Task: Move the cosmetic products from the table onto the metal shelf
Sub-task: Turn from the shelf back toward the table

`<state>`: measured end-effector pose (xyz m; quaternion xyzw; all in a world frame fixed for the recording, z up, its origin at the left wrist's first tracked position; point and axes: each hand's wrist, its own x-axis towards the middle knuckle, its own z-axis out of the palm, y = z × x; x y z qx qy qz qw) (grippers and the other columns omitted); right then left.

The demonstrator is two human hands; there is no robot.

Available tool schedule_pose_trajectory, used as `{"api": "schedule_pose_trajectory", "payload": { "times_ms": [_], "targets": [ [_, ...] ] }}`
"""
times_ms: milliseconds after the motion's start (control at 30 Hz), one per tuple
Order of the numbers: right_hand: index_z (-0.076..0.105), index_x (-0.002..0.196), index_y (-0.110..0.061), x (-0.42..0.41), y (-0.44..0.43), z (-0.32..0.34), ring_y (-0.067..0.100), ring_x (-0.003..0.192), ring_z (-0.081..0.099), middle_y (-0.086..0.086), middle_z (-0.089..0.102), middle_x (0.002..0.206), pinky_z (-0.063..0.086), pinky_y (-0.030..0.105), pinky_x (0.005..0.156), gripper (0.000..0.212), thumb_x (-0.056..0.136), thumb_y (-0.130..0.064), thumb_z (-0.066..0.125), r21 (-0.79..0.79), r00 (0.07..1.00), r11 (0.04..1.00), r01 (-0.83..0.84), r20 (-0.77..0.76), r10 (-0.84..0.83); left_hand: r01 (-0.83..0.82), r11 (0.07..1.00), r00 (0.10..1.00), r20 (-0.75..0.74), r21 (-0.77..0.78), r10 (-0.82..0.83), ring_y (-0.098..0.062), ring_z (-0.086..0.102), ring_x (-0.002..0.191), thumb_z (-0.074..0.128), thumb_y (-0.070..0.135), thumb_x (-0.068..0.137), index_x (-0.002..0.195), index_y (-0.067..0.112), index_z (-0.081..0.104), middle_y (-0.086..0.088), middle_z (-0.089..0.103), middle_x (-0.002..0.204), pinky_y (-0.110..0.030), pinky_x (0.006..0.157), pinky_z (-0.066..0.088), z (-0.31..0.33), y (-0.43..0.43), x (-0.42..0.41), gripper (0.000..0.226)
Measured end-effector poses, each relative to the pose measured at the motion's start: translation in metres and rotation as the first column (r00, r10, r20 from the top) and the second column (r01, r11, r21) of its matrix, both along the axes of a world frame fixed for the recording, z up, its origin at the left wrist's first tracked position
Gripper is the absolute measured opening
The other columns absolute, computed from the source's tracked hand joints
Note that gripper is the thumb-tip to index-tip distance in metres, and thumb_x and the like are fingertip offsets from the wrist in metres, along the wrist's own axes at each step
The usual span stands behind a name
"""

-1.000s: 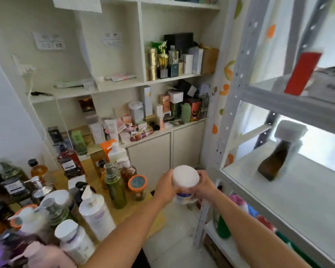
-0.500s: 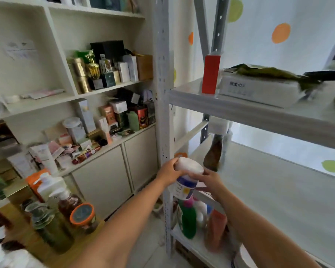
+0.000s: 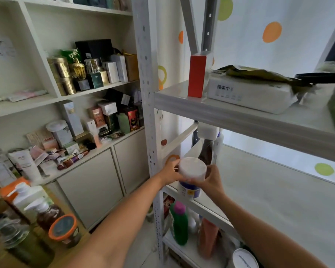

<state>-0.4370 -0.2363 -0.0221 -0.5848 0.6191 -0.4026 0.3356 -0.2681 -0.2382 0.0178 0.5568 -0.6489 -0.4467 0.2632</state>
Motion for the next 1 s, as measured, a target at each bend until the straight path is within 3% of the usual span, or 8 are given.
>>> {"api": "schedule_pose_trajectory", "payload": {
  "times_ms": [167,267,367,533,733,933,1000],
  "targets": [
    [0.030,0.125,-0.016,0.004,-0.004,-0.011,0.023,0.119,0.044,0.008,0.042,0.126,0.045,0.044,0.101,0.096,0.052,-0.023,0.092,-0.003,0.996,0.996,-0.085,0.024,0.086,0.010,0.999,0.996,0.089,0.042,-0.013,-0.026,0.031,0.133,0.074,-0.002,0.072,0.148,0.024,0.013,-0.010,0.033,0.141,-0.045,0.107,0.038,-0.003,-0.004,-0.011,0.101],
    [0.025,0.134,-0.016,0.000,-0.001,-0.022,0.027,0.122,0.046,0.011,0.043,0.132,0.049,0.051,0.094,0.102,0.055,-0.019,0.090,-0.031,0.991,0.991,-0.134,-0.034,0.133,-0.001,0.999,0.994,0.105,0.033,-0.002,-0.024,0.028,0.133,0.081,0.004,0.069,0.148,0.026,0.001,-0.008,0.027,0.143,-0.048,0.110,0.035,-0.010,-0.002,-0.017,0.114],
    [0.027,0.131,-0.021,0.000,0.005,-0.028,0.028,0.118,0.050,0.009,0.045,0.130,0.055,0.052,0.083,0.097,0.057,-0.019,0.089,-0.036,0.998,0.998,-0.058,-0.027,0.058,-0.014,1.000,0.997,0.074,0.023,0.012,-0.021,0.031,0.131,0.084,0.008,0.068,0.145,0.023,0.009,-0.006,0.031,0.141,-0.043,0.108,0.035,-0.014,-0.006,-0.022,0.108],
    [0.030,0.131,-0.016,-0.001,0.004,-0.032,0.026,0.121,0.045,0.008,0.042,0.132,0.045,0.044,0.100,0.100,0.052,-0.021,0.091,-0.041,0.997,0.998,0.044,-0.054,-0.046,-0.017,0.999,0.998,0.065,0.039,0.015,-0.022,0.034,0.130,0.084,0.004,0.066,0.145,0.021,0.014,-0.006,0.036,0.138,-0.043,0.107,0.035,-0.011,-0.014,-0.027,0.107],
    [0.031,0.132,-0.014,0.005,0.005,-0.025,0.027,0.121,0.043,0.009,0.040,0.132,0.045,0.043,0.098,0.097,0.055,-0.021,0.090,-0.023,0.993,0.996,0.086,-0.075,-0.088,-0.035,0.997,0.998,0.059,0.064,0.031,-0.024,0.034,0.132,0.078,-0.003,0.070,0.148,0.017,0.016,-0.009,0.039,0.140,-0.044,0.108,0.034,-0.008,-0.016,-0.029,0.102],
    [0.029,0.135,-0.011,0.007,0.009,-0.021,0.028,0.124,0.039,0.012,0.036,0.134,0.041,0.042,0.101,0.096,0.059,-0.019,0.088,0.006,0.992,0.997,0.082,-0.092,-0.082,-0.109,0.994,0.989,0.099,0.027,0.106,-0.025,0.038,0.134,0.081,0.009,0.073,0.147,0.014,0.024,-0.007,0.043,0.142,-0.036,0.108,0.033,-0.015,-0.002,-0.029,0.094],
    [0.023,0.138,-0.010,0.008,0.012,-0.020,0.029,0.130,0.034,0.012,0.031,0.139,0.037,0.042,0.106,0.097,0.064,-0.018,0.085,0.035,0.994,0.998,0.054,-0.100,-0.050,-0.102,0.995,0.987,0.123,-0.015,0.103,-0.025,0.037,0.135,0.082,0.013,0.073,0.147,0.015,0.024,-0.007,0.041,0.144,-0.040,0.109,0.032,-0.016,0.007,-0.029,0.094]
  ]
}}
